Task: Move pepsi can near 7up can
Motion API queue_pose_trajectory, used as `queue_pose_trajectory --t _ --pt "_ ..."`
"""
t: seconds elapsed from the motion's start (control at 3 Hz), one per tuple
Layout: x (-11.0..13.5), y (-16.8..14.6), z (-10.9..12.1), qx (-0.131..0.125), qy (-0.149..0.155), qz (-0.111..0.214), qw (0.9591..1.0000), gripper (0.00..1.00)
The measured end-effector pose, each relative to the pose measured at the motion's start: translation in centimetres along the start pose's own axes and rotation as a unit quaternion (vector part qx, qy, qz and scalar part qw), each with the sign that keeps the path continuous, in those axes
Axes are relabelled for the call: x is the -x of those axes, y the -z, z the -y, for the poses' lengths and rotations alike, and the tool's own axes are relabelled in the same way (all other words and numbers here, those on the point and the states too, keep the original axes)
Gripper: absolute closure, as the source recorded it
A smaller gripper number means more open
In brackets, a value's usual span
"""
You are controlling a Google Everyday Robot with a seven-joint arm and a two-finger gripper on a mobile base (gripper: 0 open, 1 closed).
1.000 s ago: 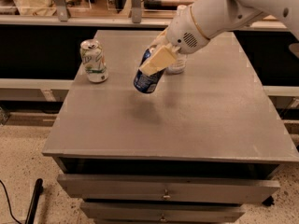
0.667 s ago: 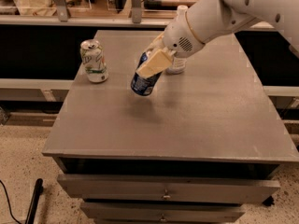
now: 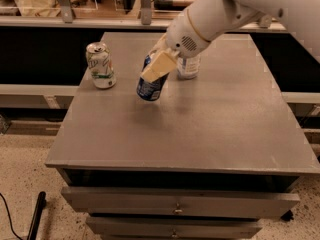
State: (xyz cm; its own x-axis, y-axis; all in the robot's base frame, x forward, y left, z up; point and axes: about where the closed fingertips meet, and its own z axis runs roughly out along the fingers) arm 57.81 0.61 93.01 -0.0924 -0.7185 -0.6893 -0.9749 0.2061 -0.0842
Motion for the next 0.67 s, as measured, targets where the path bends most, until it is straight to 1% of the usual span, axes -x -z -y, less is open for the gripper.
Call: queue_pose_trajectory --t 0.33,0.67 --pt "0.9 -1.2 1.3 -0.006 0.016 -0.055 0.9984 1.0" --pt "1.7 -2.3 2.8 -0.015 0.027 -0.076 0.9967 1.0"
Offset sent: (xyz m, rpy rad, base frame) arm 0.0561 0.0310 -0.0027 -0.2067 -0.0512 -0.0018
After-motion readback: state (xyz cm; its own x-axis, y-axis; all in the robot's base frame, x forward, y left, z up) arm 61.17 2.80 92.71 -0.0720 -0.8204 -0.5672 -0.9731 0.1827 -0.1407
